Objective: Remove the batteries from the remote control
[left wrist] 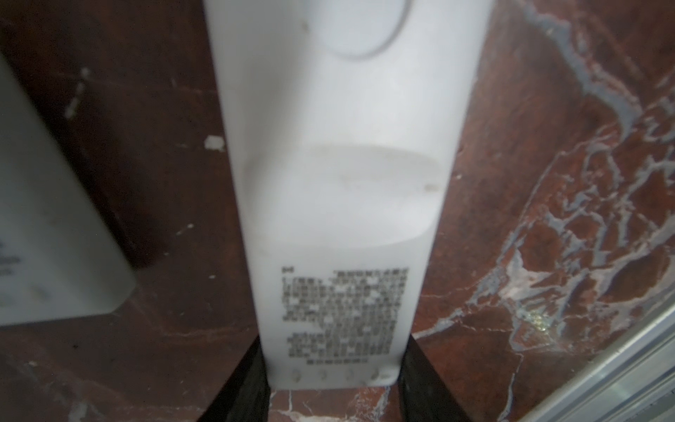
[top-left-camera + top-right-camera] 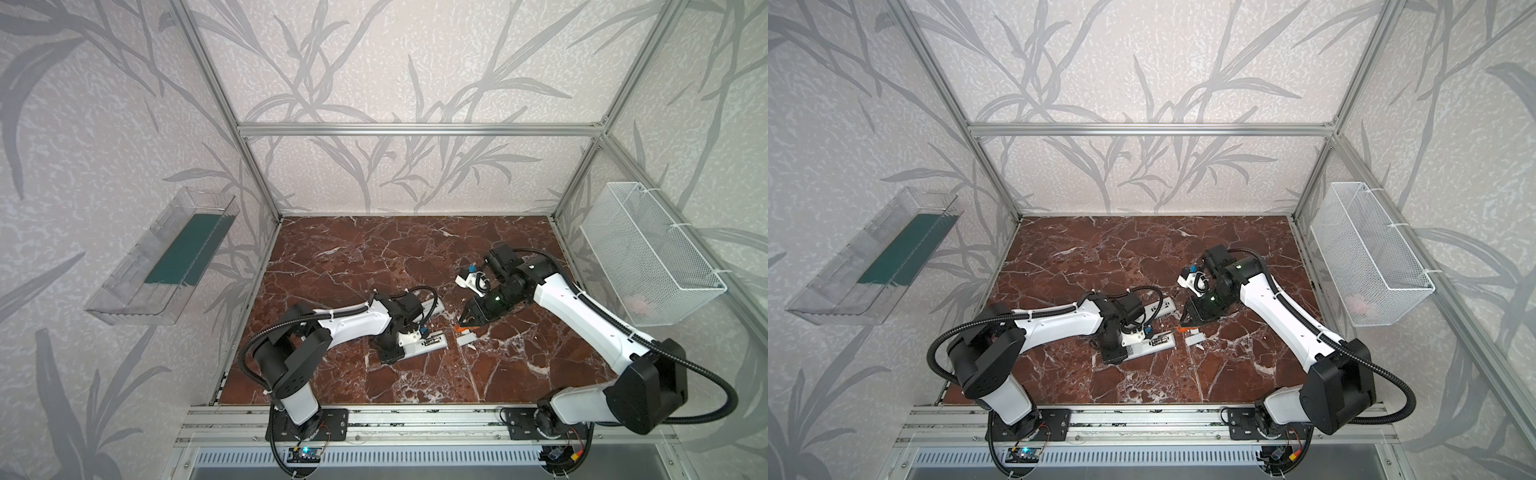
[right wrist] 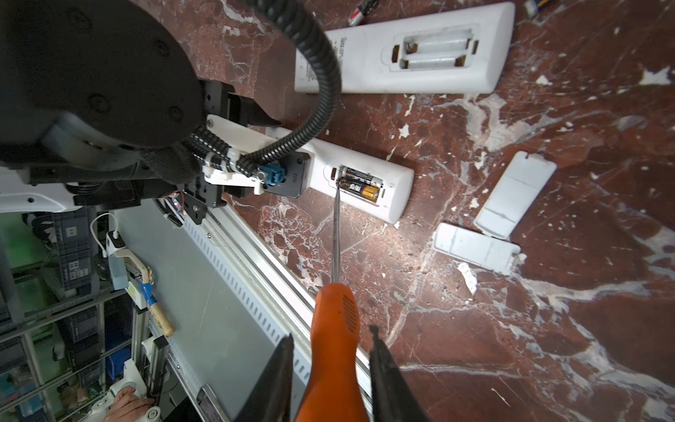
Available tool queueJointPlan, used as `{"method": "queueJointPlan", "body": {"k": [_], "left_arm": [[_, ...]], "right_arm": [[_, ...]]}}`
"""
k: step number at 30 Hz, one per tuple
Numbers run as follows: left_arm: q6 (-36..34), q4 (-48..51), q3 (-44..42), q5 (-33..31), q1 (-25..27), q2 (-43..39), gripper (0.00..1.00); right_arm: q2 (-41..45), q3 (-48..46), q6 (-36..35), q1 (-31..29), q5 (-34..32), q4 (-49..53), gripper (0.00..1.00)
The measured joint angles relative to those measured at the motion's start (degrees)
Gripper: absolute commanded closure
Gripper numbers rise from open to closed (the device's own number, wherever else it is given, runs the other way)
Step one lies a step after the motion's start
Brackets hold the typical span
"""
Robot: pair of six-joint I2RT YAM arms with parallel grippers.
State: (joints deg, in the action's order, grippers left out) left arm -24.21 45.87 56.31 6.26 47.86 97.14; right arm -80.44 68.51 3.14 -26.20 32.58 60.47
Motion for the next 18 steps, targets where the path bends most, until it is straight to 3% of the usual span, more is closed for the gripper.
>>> {"method": "queueJointPlan", "body": {"k": [9, 18], "left_arm": [[1.9, 1.2, 0.9, 3.5, -1.0, 0.3, 0.83], [7.5, 7.7, 7.7, 22.1, -3.5, 0.3, 0.84]], "right_arm": [[0.2, 0.0, 0.1, 0.4, -2.6, 0.0, 1.0], [8.9, -0.5, 1.3, 5.9, -4.5, -1.4, 1.0]]}}
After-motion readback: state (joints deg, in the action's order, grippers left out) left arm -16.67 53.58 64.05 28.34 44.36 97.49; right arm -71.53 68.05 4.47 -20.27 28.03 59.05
